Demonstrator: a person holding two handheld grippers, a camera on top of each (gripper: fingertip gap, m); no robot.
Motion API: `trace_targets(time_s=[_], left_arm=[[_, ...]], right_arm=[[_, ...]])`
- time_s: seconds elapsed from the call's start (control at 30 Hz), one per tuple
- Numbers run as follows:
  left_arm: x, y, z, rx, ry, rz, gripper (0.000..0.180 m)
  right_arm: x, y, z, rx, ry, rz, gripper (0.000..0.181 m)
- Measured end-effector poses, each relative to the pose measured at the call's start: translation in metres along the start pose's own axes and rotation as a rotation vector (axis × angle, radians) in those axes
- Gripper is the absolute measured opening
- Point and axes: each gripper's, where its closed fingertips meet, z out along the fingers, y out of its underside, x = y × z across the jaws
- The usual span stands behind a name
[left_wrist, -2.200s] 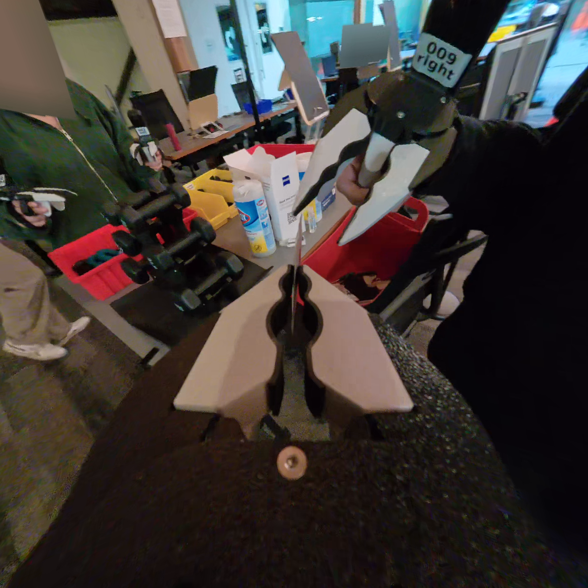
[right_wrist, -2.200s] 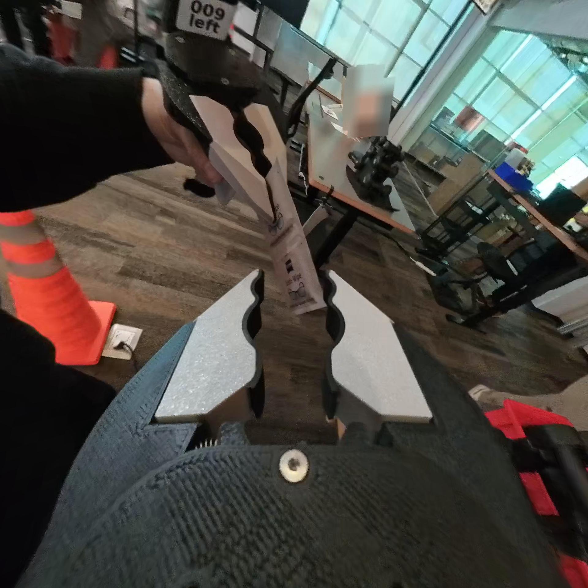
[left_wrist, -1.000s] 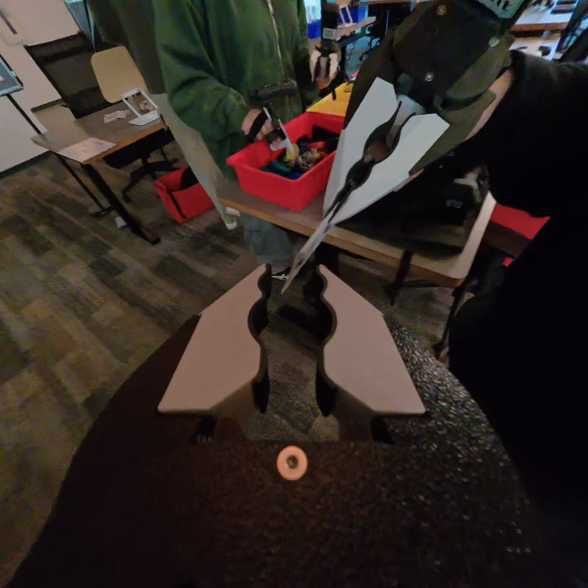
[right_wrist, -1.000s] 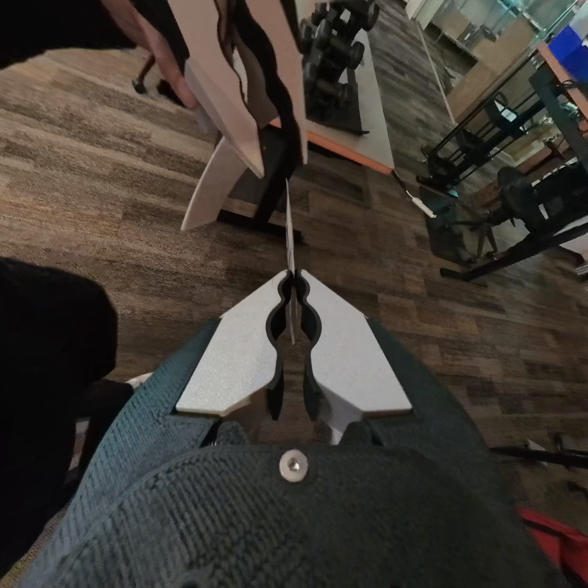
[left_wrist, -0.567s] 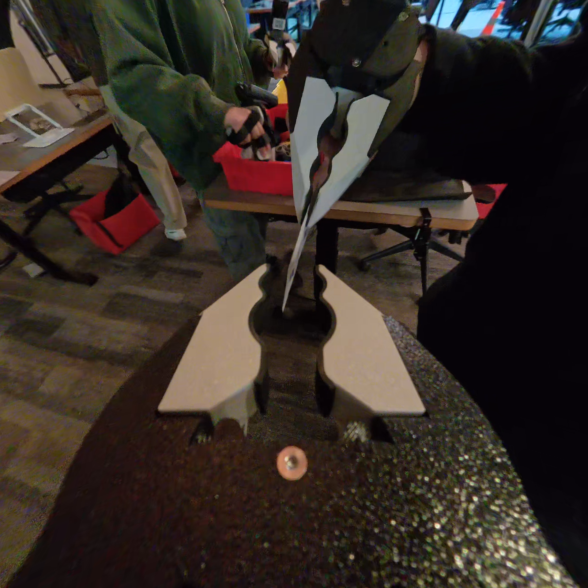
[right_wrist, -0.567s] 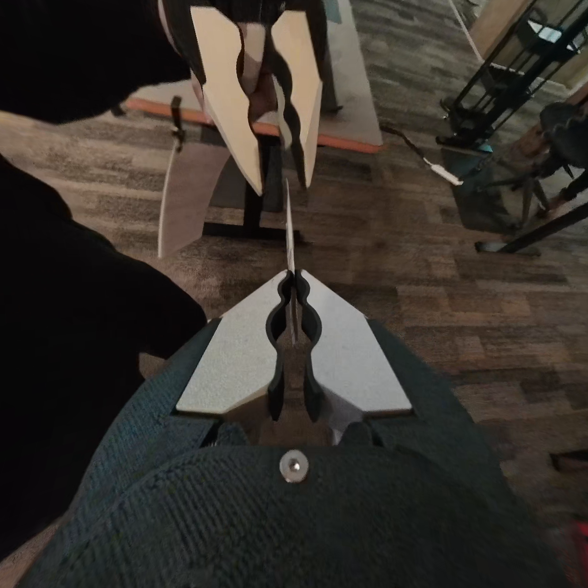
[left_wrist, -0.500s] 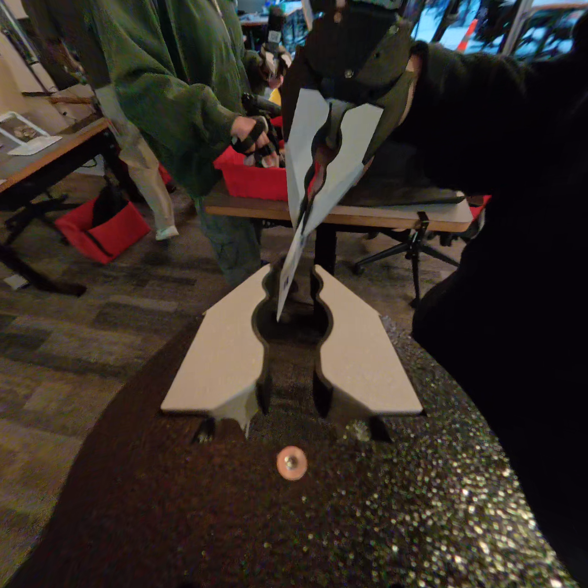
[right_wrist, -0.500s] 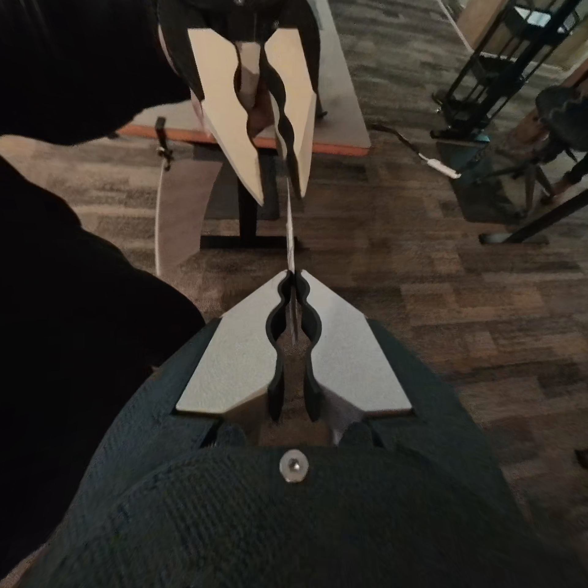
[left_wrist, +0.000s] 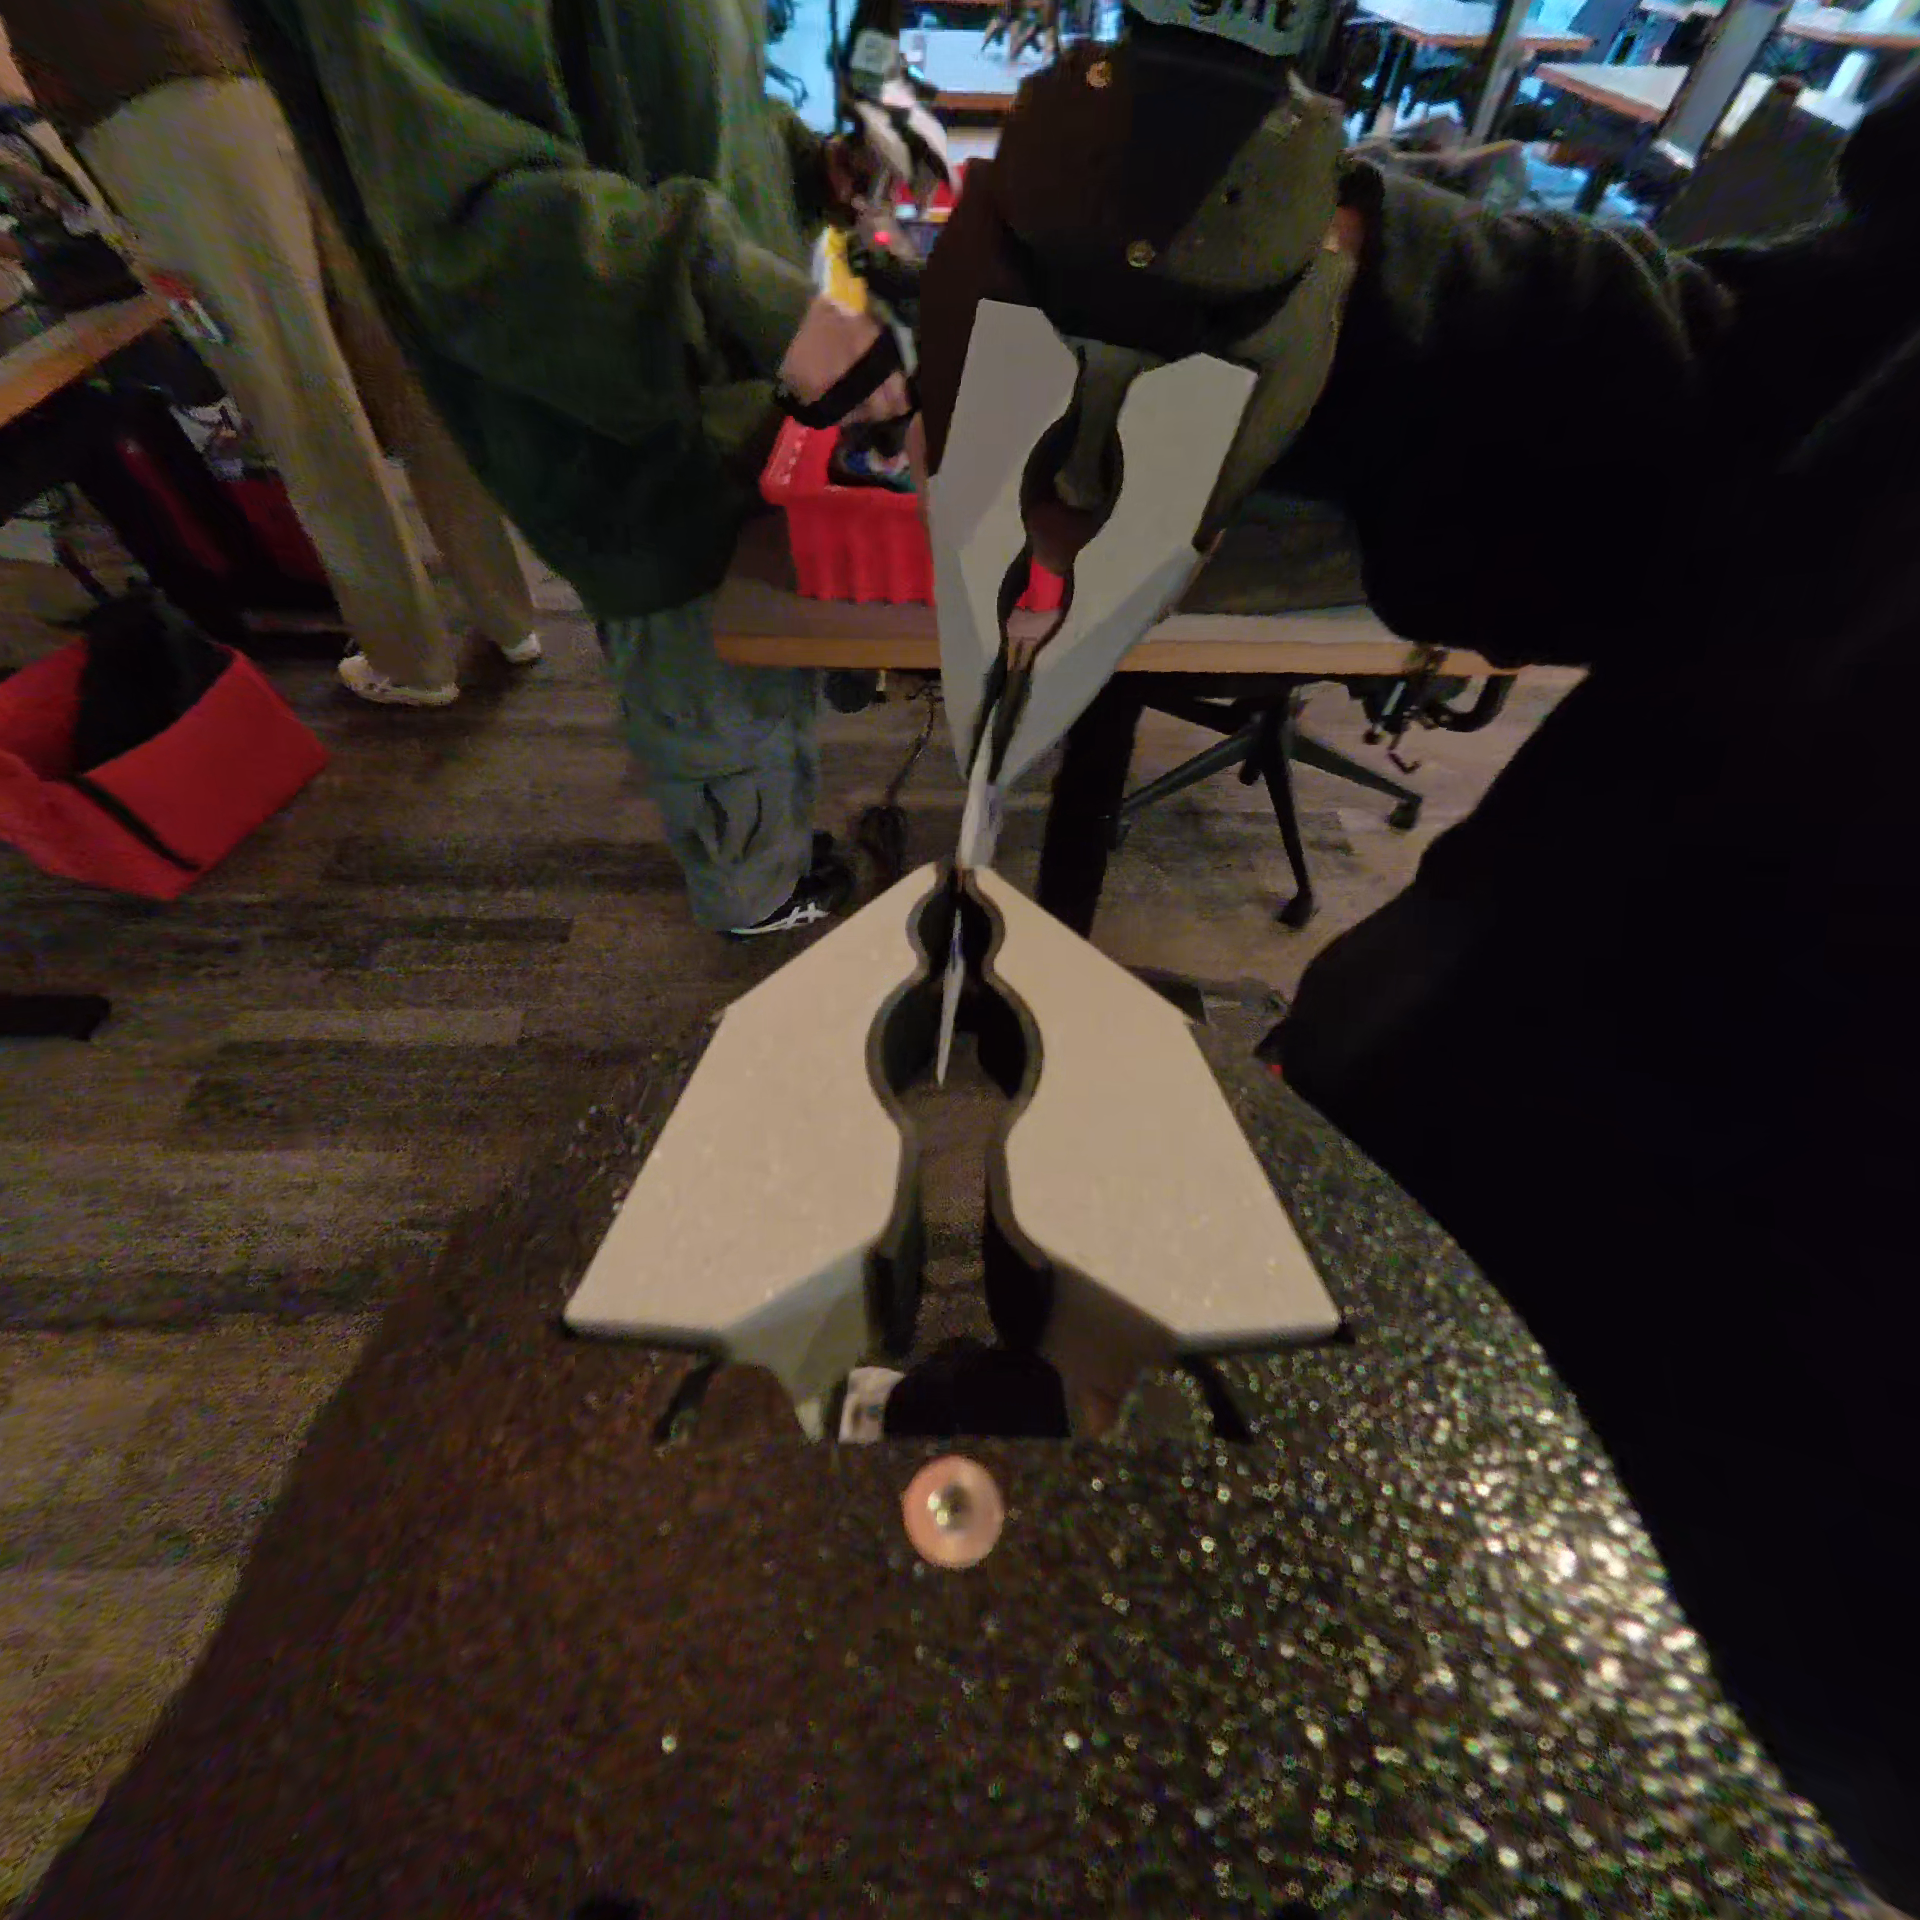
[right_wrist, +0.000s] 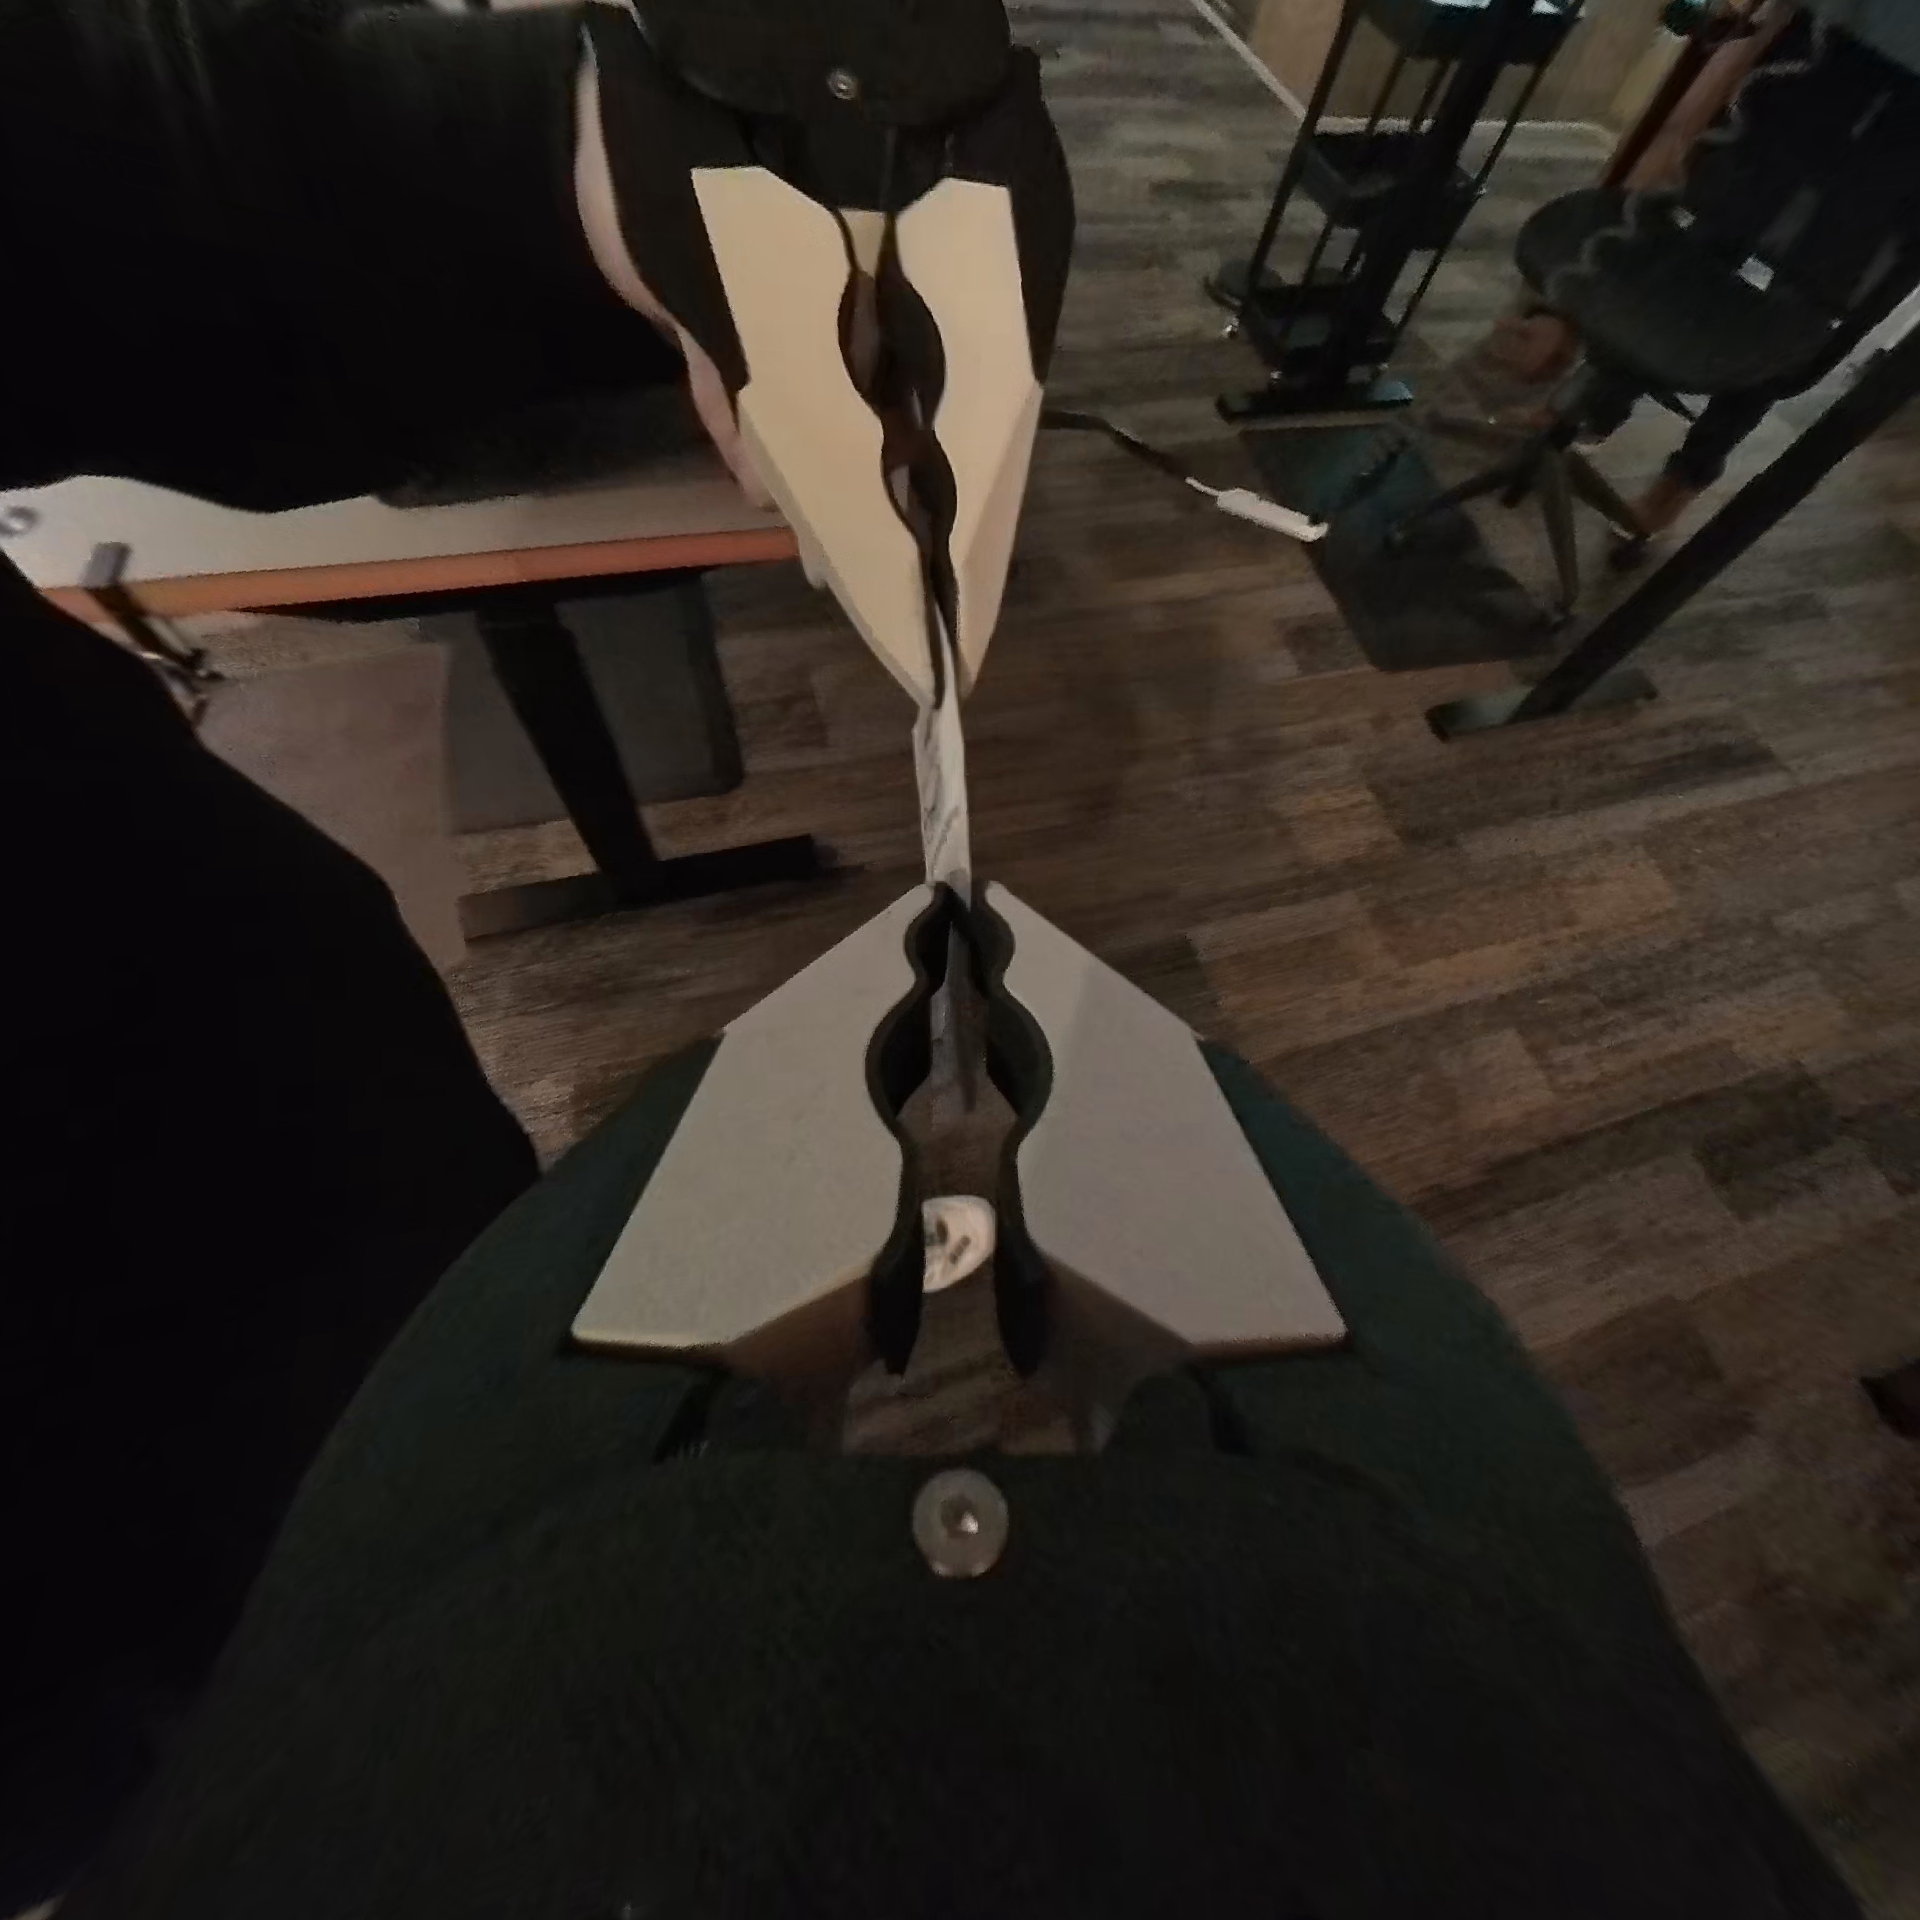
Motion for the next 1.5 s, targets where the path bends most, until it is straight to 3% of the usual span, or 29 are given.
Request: trace_targets(time_s=[0.17, 0.33, 1.0, 1.17, 1.3, 1.5], left_arm=[[-0.099, 0.008, 0.008, -0.084, 0.031, 0.052, 0.000], [-0.203, -0.013, 0.018, -0.091, 0.066, 0.085, 0.000], [-0.580, -0.077, 0.117, 0.021, 0.349, 0.295, 0.000], [-0.705, -0.099, 0.115, 0.047, 0.372, 0.275, 0.000], [-0.791, -0.110, 0.112, 0.038, 0.383, 0.309, 0.000], [-0.922, -0.115, 0.115, 0.006, 0.347, 0.309, 0.000]], right_arm=[[0.095, -0.001, 0.039, 0.074, -0.028, -0.010, 0.008], [0.197, -0.001, 0.062, 0.052, -0.091, -0.028, 0.002], [0.596, 0.050, 0.071, -0.147, 0.401, 0.091, 0.001], [0.715, 0.033, 0.094, -0.177, 0.422, 0.100, 0.001], [0.809, 0.019, 0.118, -0.141, 0.442, 0.082, 0.012], [0.933, 0.006, 0.162, -0.098, 0.454, 0.021, 0.002]])
